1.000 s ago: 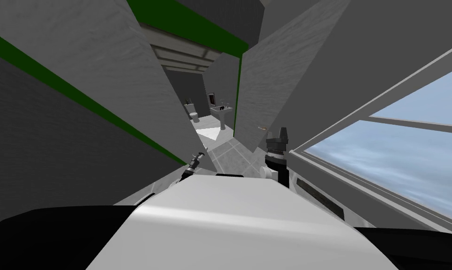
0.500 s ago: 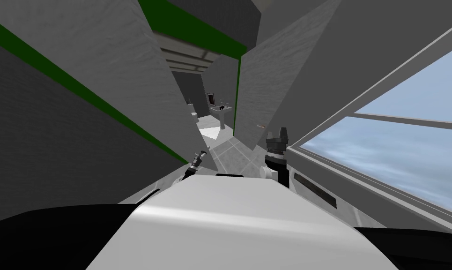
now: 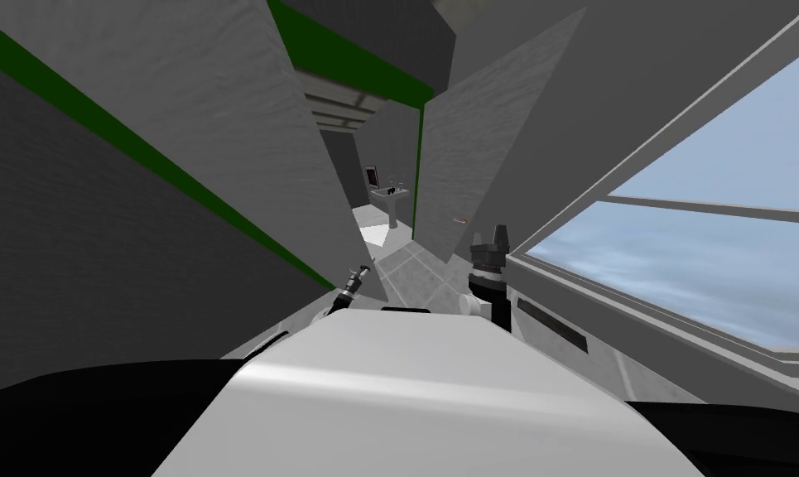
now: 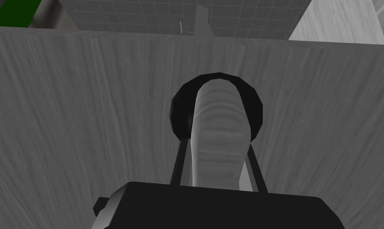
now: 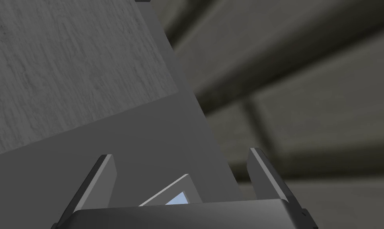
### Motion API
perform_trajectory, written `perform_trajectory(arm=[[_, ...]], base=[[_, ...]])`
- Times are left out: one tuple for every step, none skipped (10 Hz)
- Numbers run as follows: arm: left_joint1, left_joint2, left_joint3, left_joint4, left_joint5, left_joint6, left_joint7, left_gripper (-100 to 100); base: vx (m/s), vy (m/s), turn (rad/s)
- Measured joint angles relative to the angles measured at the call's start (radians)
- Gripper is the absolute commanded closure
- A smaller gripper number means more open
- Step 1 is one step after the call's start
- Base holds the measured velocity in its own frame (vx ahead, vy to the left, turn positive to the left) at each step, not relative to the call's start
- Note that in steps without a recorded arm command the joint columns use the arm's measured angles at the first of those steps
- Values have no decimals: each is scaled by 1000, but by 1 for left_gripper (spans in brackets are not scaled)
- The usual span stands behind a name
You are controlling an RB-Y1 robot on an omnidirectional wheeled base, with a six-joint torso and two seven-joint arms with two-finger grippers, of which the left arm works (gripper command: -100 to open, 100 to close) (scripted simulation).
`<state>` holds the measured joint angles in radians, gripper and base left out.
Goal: Pull the door open
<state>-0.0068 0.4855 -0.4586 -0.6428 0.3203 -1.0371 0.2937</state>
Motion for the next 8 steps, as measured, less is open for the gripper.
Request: perform_trajectory(arm=[[7,7,4,-8,6,0,0,100],[-1,8,6,11,11,-9,3,100],[-17,9,7,56,18,-33,14,100],[-5,22,12,49,29,-41,17,100],[4,31,16,44,40,-41,18,100],[3,32,14,61,42,-47,22,100],[1,31,11,86,44,-60,28,100],[1,35,10,103,50,-74,35,100]], base=[[-104,0,-176],[-136,16,-295],[-216,30,-312],[-227,32,-245],[-137,21,-109],[-80,20,-101],[-126,43,-246],[-186,82,-325]])
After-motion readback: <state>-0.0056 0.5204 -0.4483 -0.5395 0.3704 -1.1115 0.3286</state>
